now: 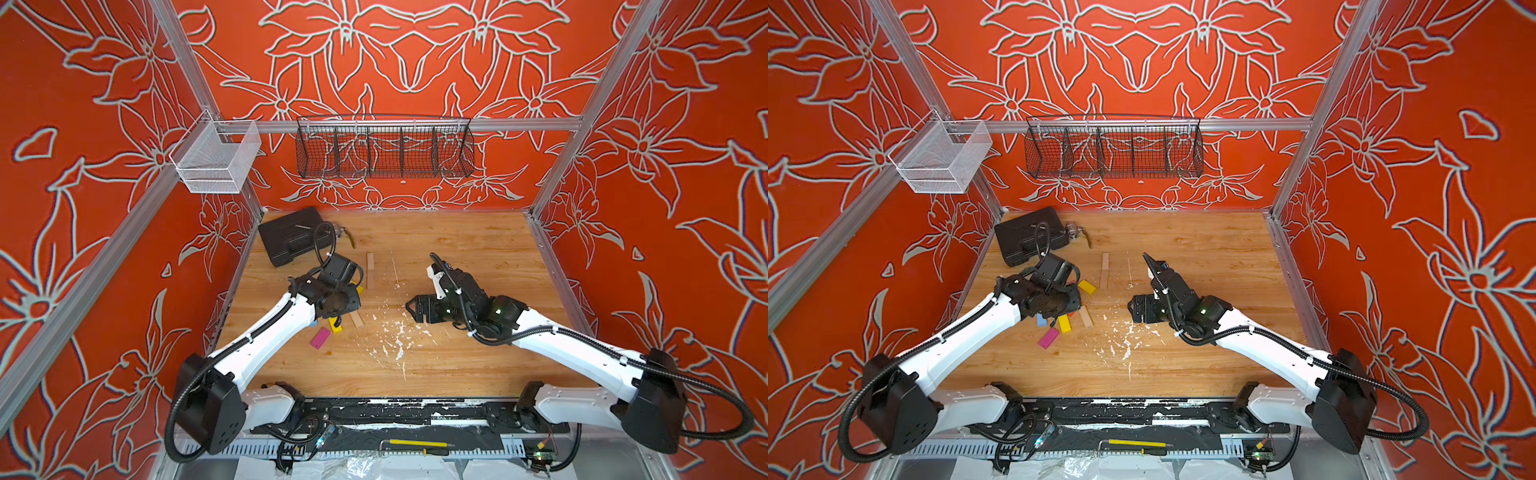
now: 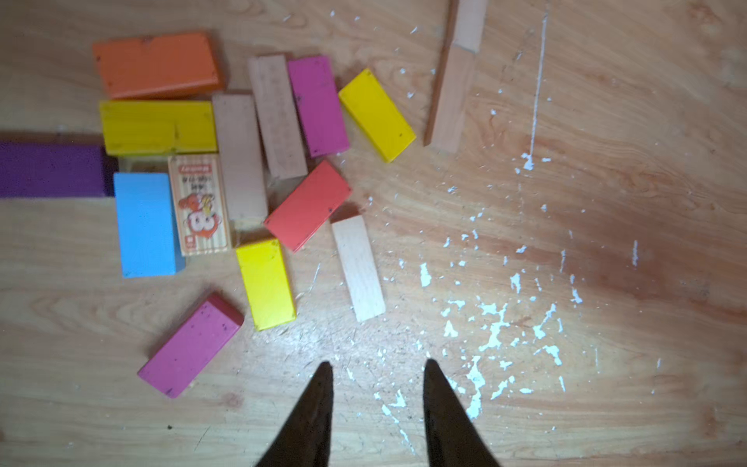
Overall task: Assemble the letter k with building blocks
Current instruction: Pick up the building block from the center of the board.
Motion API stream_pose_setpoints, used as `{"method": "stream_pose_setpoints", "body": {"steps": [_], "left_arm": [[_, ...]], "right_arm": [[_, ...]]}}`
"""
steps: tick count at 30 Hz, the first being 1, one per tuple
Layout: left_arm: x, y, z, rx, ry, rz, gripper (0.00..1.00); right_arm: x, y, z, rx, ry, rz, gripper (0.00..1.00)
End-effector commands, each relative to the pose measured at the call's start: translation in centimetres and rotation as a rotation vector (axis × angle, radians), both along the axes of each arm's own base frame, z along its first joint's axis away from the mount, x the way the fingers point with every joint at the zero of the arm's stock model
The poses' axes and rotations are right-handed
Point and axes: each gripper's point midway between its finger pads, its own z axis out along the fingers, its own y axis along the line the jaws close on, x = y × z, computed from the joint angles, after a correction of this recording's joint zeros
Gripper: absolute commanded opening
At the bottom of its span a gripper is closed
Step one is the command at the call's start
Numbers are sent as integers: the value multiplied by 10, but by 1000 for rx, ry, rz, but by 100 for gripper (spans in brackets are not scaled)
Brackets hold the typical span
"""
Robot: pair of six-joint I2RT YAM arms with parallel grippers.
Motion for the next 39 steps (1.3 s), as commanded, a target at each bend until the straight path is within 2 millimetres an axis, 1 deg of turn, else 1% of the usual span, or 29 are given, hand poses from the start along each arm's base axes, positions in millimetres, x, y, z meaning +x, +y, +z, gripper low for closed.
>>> {"method": "stream_pose_setpoints", "body": {"steps": [1, 4, 6, 11, 18, 25, 27, 32, 39], "left_arm": [[-8, 2, -11, -28, 2, 89, 37], [-9, -2, -26, -37, 22, 92, 40], [-6, -7, -34, -35, 46, 77, 45], [5, -15, -52, 7, 90, 51, 50], [20, -22, -73, 47, 124, 25, 52], [22, -22, -93, 76, 164, 22, 51], [21, -21, -98, 86, 171, 24, 50], [20, -20, -108, 109, 194, 14, 42], [17, -17, -112, 121, 207, 12, 29]], "right_arm": [[-4, 12, 3, 5, 17, 59, 90], [-1, 14, -1, -3, 28, 52, 90], [-1, 16, -3, -4, 37, 54, 90], [0, 18, -6, -9, 56, 49, 90], [0, 16, -6, -18, 59, 40, 90], [1, 16, -10, -31, 68, 38, 90], [1, 17, -11, -31, 72, 42, 90], [0, 20, -11, -30, 81, 50, 90], [-2, 17, -16, -24, 99, 35, 90]]}}
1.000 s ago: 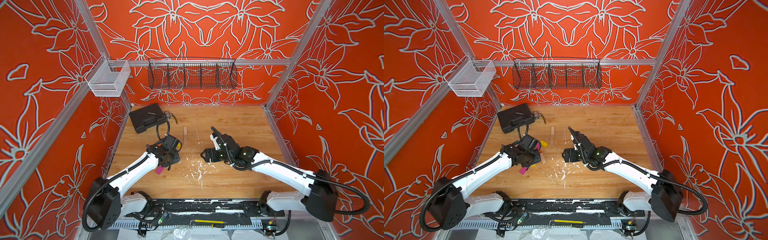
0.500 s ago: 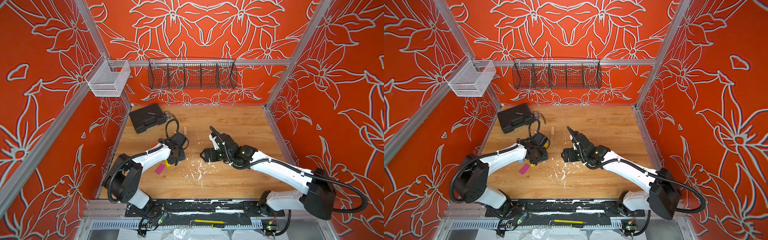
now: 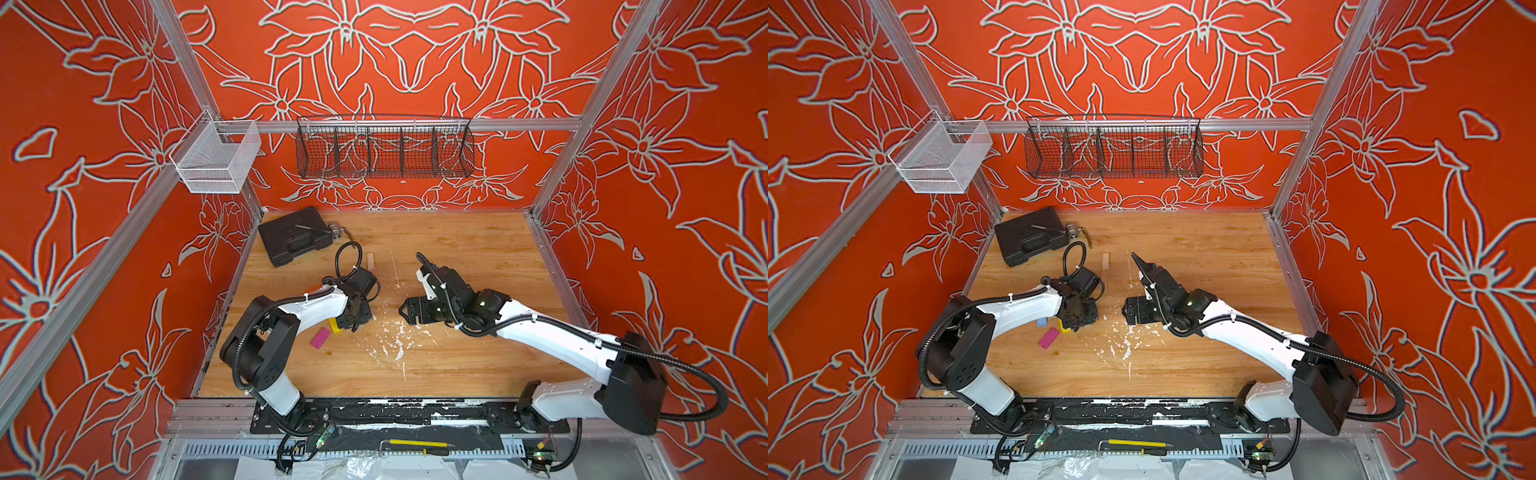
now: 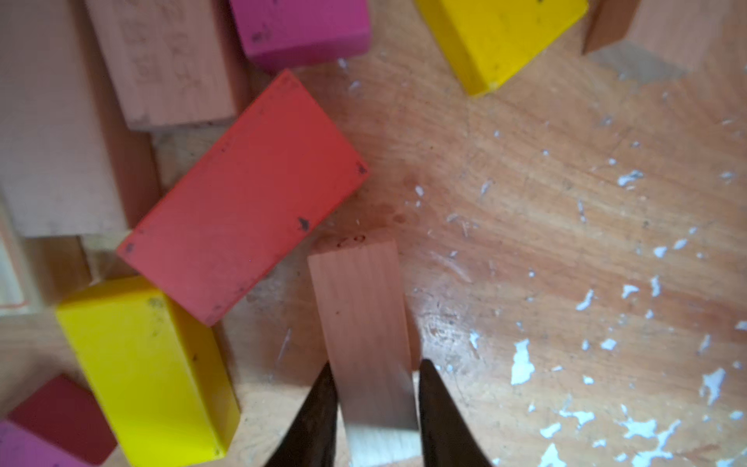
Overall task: Assemble the letter k with building blocks
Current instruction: Pick up the building block from the center of the board, then assemble the building block at the center of the board.
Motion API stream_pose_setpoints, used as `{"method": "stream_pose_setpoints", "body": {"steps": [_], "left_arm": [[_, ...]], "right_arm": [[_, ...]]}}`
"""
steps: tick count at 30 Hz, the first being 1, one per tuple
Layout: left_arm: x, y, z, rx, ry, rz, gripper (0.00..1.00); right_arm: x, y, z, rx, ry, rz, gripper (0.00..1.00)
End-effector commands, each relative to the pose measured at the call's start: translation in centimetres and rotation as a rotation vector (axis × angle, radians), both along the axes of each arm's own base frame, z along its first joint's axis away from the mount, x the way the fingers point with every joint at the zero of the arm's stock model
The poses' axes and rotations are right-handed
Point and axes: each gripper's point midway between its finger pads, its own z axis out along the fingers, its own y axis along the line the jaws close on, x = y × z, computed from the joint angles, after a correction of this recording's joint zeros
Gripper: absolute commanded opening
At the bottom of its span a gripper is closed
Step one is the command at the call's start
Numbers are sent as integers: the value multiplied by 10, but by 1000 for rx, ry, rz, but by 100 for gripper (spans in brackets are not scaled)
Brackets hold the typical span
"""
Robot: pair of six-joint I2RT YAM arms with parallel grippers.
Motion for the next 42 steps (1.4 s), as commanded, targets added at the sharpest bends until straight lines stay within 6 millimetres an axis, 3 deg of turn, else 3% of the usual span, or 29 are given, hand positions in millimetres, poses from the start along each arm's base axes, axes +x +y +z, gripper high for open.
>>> {"method": "stream_pose_setpoints", "body": {"steps": [1, 9, 16, 34, 42], "left_arm": [[-4, 5, -4, 30, 10, 7, 27], [-3, 3, 11, 13, -6, -9, 23], [10, -19, 26, -50, -2, -105, 22], [45, -39, -5, 17, 65, -242, 22], [52, -38, -4, 46, 60, -244, 33]], "right_arm": [[-3, 2, 4, 15, 14, -6, 90], [-2, 3, 7, 17, 10, -5, 90], [-2, 1, 7, 20, 4, -16, 90], [-5, -9, 7, 4, -7, -38, 90], [-4, -11, 11, 5, -17, -42, 90]]}}
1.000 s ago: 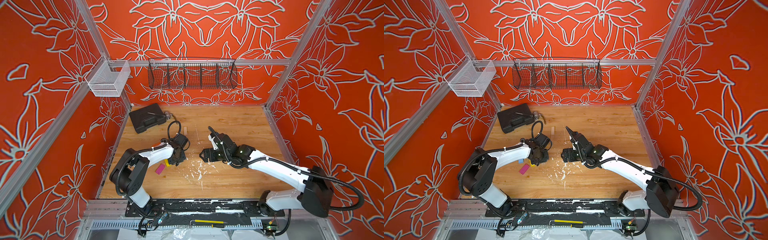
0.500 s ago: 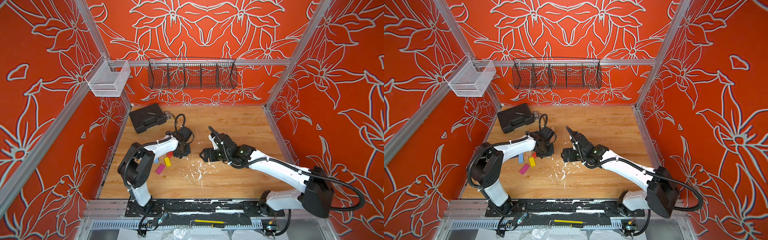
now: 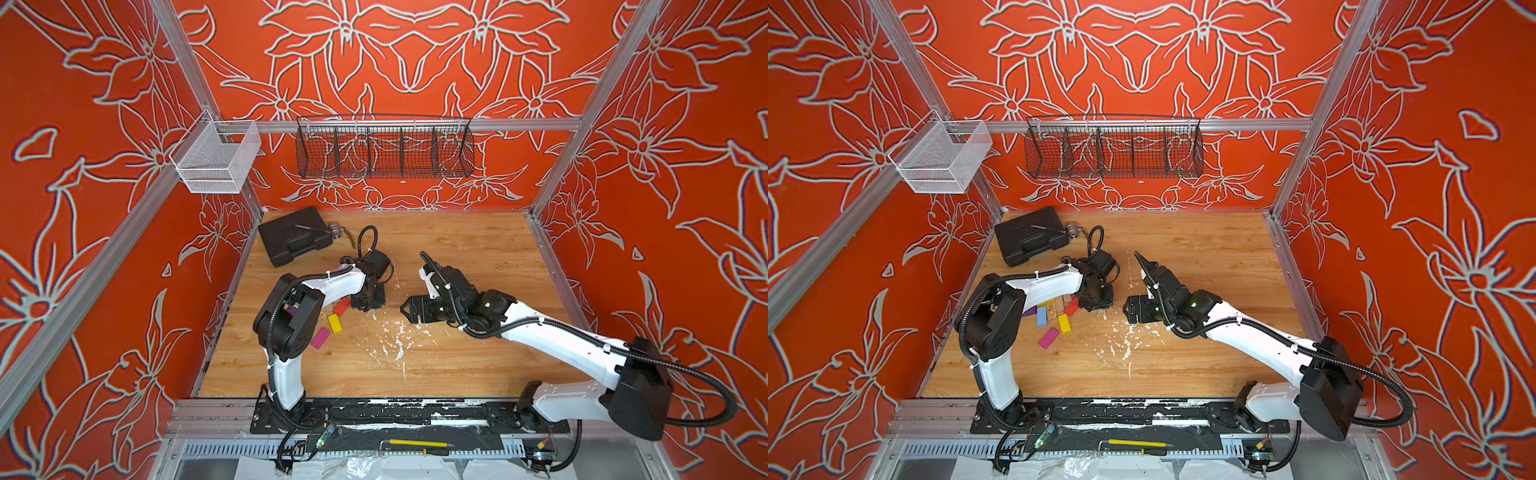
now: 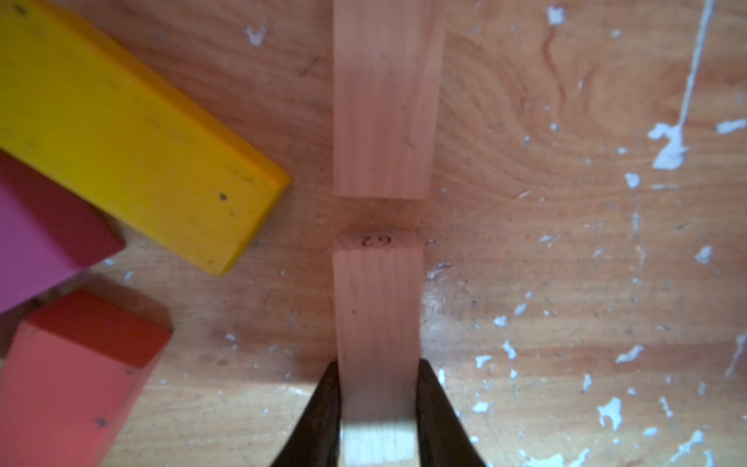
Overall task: Assemble the letter k with building blocks
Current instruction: Assemble the building block at the center of the board.
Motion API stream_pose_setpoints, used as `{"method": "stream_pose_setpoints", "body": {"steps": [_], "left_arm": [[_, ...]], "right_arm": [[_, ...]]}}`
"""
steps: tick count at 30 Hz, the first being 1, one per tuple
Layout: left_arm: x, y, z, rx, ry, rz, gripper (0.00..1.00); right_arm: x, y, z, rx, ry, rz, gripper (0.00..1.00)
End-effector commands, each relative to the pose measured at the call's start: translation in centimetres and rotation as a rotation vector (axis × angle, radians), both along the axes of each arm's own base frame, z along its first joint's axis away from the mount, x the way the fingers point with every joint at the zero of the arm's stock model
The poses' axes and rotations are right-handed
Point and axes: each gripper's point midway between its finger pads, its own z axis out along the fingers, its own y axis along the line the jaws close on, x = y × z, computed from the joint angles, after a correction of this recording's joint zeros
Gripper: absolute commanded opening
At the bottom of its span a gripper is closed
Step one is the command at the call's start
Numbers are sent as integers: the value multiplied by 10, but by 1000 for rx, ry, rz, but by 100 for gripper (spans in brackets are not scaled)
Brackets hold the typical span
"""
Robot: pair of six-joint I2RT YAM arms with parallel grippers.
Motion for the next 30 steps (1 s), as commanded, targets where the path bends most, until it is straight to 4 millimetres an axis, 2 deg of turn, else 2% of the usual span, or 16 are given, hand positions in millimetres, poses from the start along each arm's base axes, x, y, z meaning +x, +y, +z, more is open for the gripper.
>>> {"method": "stream_pose_setpoints", "body": {"steps": [1, 13, 30], "left_arm": [[-2, 6, -5, 46, 23, -5, 33], [0, 12, 3, 85, 2, -16, 35], [6, 8, 0, 76, -1, -16, 30]], "right_arm": [[-3, -7, 1, -13, 1, -26, 90], [-3, -8, 2, -13, -1, -27, 90], [-2, -8, -1, -20, 3, -33, 90]]}}
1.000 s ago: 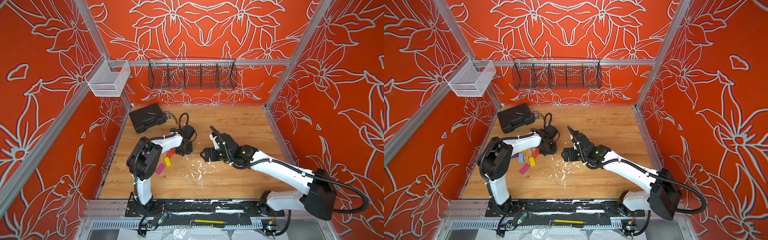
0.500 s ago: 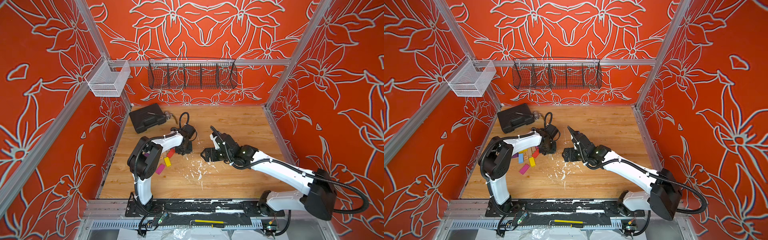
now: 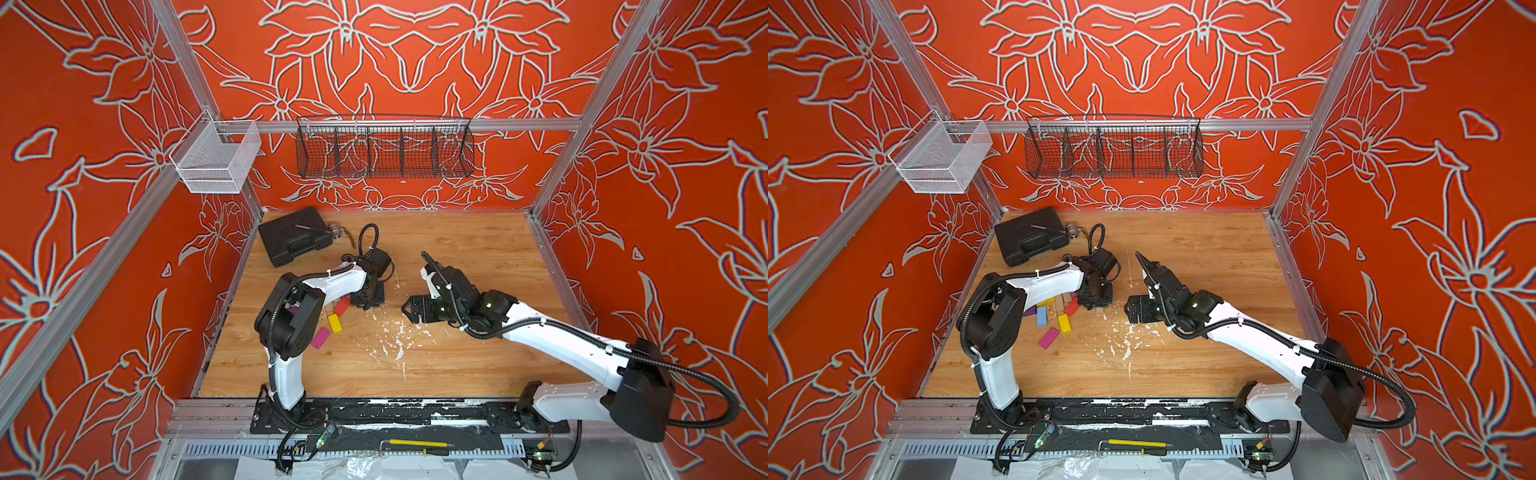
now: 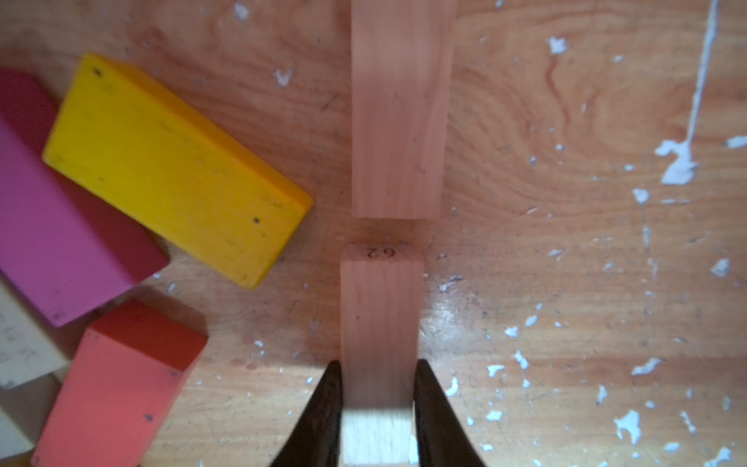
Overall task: Assemble the letter k with building blocks
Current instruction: Assemble the building block at the center of the board.
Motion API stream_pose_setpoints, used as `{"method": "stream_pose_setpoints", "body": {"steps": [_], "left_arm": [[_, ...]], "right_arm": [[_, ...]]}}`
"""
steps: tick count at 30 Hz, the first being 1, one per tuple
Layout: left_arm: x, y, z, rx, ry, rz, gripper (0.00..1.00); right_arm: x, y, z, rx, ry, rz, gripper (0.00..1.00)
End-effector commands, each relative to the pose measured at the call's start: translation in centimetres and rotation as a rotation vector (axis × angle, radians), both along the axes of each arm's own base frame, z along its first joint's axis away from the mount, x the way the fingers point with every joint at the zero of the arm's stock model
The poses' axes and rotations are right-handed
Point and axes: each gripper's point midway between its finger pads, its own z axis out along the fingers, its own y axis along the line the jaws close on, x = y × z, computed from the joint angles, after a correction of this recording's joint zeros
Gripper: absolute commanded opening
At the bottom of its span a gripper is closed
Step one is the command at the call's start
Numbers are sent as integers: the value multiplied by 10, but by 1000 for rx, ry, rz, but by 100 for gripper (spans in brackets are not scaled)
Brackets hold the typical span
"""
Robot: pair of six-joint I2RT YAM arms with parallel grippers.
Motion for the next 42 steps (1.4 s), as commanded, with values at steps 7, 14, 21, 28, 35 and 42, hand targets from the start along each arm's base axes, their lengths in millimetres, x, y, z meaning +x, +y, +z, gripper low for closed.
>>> {"method": "stream_pose_setpoints", "body": {"steps": [7, 14, 21, 28, 35, 42], "left_arm": [[4, -1, -5, 19, 12, -4, 30], [7, -1, -5, 28, 11, -7, 30], [8, 0, -5, 41, 10, -6, 30], [11, -1, -5, 43, 7, -10, 31], [12, 0, -3, 49, 0, -9, 34], [11, 2, 1, 53, -2, -6, 36]], "right_arm": [[-2, -5, -3, -17, 8, -22, 90], [-1, -3, -4, -22, 14, -20, 90], [0, -1, -5, -27, 18, -17, 90], [1, -1, -6, -34, 18, -16, 90], [1, 0, -6, -35, 15, -14, 90], [1, 0, -7, -35, 20, -12, 90]]}}
